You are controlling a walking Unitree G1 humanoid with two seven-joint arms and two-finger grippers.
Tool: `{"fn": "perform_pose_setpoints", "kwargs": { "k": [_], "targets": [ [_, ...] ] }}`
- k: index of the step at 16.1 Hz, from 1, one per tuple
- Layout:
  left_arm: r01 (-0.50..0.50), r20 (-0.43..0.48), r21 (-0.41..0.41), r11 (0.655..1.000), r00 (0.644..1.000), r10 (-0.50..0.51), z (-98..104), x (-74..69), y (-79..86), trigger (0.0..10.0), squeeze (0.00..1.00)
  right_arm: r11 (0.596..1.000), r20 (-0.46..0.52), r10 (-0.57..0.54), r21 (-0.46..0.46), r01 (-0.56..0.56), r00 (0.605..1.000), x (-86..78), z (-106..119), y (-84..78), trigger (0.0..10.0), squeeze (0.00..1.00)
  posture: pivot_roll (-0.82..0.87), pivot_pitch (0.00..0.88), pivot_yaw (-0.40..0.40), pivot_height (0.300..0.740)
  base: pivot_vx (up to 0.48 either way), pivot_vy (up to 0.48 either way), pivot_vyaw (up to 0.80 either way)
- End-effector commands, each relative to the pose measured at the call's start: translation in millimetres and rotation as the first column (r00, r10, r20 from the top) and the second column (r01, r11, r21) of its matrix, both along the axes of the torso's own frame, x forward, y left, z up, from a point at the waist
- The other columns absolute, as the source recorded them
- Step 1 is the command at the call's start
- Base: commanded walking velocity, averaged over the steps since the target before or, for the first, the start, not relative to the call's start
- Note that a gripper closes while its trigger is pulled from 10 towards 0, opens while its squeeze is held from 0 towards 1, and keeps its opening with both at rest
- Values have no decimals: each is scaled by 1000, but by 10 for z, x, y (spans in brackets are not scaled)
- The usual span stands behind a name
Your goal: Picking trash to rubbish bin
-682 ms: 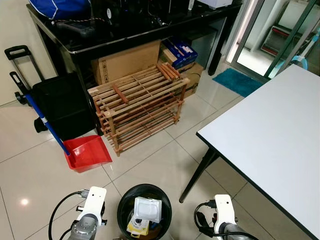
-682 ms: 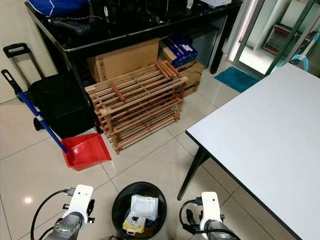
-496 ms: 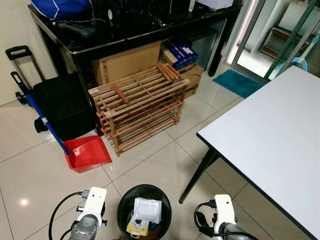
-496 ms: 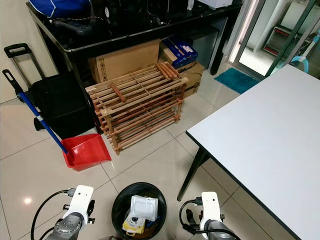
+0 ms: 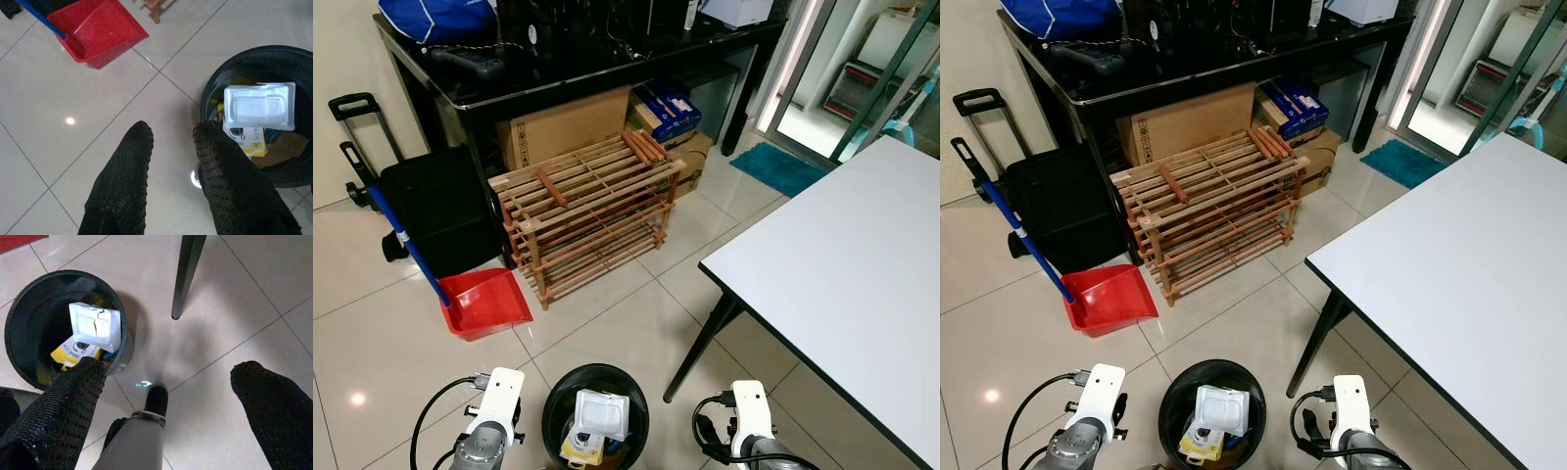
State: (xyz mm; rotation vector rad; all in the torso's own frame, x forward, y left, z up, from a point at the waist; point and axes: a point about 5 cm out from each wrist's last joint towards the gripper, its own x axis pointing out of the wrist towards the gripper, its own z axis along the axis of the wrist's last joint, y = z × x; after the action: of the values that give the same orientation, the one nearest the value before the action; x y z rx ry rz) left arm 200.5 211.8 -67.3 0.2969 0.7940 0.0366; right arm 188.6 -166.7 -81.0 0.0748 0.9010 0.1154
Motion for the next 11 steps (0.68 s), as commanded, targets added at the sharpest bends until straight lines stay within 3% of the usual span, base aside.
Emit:
{"fn": "perform_pose_setpoints", "kwargs": {
  "k": [1,7,11],
  "targets": [
    [2,-15,6,1000,1000,-2,-28,-41,-22,10000,0,1000,-7,-12,7,12,1000,-1,-2,-16,10000,0,-15,26,-60,740,0,0,0],
    [2,-12,-2,1000,1000,-2,-27,-36,-33,10000,0,1000,-14,-12,10,12,1000,-20,-11,-20,10000,0,-18,40,-62,740,0,0,0],
    [2,-8,-5,1000,1000,-2,-21,-25,-33,10000,0,1000,-18,-20,12,20,1000,-32,-17,-22,10000,0,-21,47,-58,740,-264,0,0]
  ]
}}
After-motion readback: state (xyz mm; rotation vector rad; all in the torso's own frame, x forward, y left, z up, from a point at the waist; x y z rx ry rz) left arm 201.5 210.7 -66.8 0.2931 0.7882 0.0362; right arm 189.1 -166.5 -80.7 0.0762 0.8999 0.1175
